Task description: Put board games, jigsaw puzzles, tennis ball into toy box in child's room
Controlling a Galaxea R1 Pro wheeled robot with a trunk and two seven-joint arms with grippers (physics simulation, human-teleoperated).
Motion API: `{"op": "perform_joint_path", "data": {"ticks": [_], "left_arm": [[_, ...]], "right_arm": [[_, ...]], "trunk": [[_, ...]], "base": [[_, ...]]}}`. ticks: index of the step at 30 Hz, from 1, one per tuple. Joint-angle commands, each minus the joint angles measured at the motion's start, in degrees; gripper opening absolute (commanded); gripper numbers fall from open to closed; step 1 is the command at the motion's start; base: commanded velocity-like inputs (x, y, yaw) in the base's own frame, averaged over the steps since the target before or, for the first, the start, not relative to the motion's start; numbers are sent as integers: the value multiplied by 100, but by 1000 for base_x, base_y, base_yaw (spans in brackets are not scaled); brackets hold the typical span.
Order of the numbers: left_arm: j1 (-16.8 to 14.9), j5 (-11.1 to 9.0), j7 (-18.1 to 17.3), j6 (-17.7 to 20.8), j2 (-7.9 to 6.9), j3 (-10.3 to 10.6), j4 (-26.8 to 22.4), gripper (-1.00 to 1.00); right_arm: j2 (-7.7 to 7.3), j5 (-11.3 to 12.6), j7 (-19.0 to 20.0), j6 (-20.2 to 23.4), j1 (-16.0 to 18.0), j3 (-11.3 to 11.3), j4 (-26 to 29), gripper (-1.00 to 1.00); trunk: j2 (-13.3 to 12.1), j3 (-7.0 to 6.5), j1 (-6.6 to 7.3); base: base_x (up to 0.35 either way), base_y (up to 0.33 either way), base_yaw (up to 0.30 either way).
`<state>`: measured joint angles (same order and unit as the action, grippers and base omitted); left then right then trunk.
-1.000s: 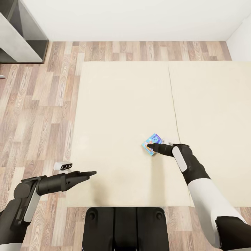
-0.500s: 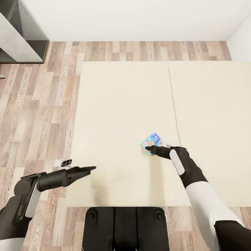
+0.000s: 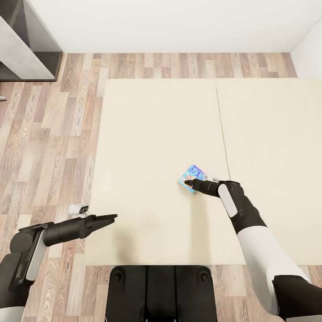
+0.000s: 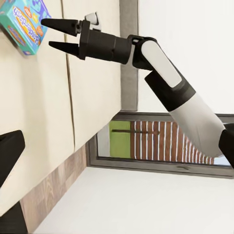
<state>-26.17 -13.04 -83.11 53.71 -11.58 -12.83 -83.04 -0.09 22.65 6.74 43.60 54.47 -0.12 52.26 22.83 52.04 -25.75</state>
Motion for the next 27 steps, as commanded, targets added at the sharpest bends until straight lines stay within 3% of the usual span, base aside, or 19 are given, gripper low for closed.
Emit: {"op": "perform_joint_path", "data": {"ticks": [1, 18, 27], "left_arm": [[-1, -6, 18, 60, -1, 0, -1, 100], [-1, -8, 48, 63, -6, -4, -10, 100], [-2, -11, 53, 69, -9, -17, -10, 100]], "right_arm": [[-1, -23, 23, 30, 2, -1, 4, 100], [-90, -21, 12, 94, 33, -20, -35, 100], [-96, -16, -350, 227, 165, -49, -44, 100]], "trunk": [[9, 6, -3], [9, 6, -3], [9, 6, -3]], "base": [[0, 0, 0], [0, 0, 0], [0, 0, 0]]}}
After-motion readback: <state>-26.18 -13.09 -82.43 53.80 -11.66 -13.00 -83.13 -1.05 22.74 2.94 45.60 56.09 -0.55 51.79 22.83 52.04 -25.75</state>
